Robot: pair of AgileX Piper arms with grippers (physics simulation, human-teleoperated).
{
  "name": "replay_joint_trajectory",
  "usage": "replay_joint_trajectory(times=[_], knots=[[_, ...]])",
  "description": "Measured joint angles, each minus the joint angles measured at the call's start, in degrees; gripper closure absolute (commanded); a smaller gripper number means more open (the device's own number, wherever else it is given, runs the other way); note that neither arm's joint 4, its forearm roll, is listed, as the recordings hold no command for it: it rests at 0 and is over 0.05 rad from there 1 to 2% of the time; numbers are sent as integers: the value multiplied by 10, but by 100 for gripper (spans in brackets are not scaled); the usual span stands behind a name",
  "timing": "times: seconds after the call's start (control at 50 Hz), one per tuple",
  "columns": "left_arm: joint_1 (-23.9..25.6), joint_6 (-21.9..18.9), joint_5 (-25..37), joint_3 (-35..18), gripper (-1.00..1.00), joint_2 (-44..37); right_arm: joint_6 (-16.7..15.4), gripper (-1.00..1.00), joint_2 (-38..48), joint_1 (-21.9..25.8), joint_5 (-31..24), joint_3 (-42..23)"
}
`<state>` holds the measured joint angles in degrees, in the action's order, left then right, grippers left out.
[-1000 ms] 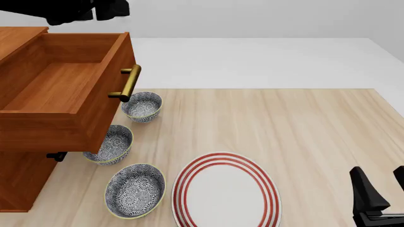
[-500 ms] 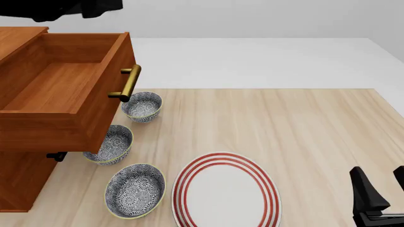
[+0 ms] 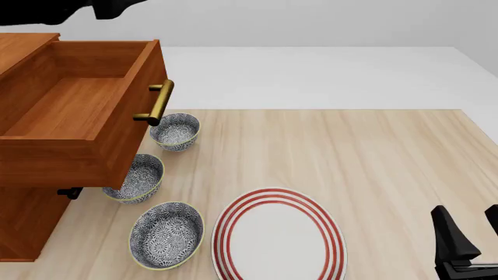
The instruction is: Open the top drawer of the cabinet.
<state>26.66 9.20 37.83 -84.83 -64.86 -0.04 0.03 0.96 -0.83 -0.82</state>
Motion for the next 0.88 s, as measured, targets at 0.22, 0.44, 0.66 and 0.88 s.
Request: replay_joint_trajectory(times=[0.22, 0.44, 0.66, 0.88], knots=[[6, 1, -19, 17, -100, 22, 0, -100, 0, 0, 0, 0], [9, -1, -27, 33, -100, 39, 0, -100, 0, 0, 0, 0], [10, -2, -27, 45, -100, 55, 0, -100, 0, 0, 0, 0], [12, -3, -28, 54, -100, 64, 0, -100, 0, 0, 0, 0]])
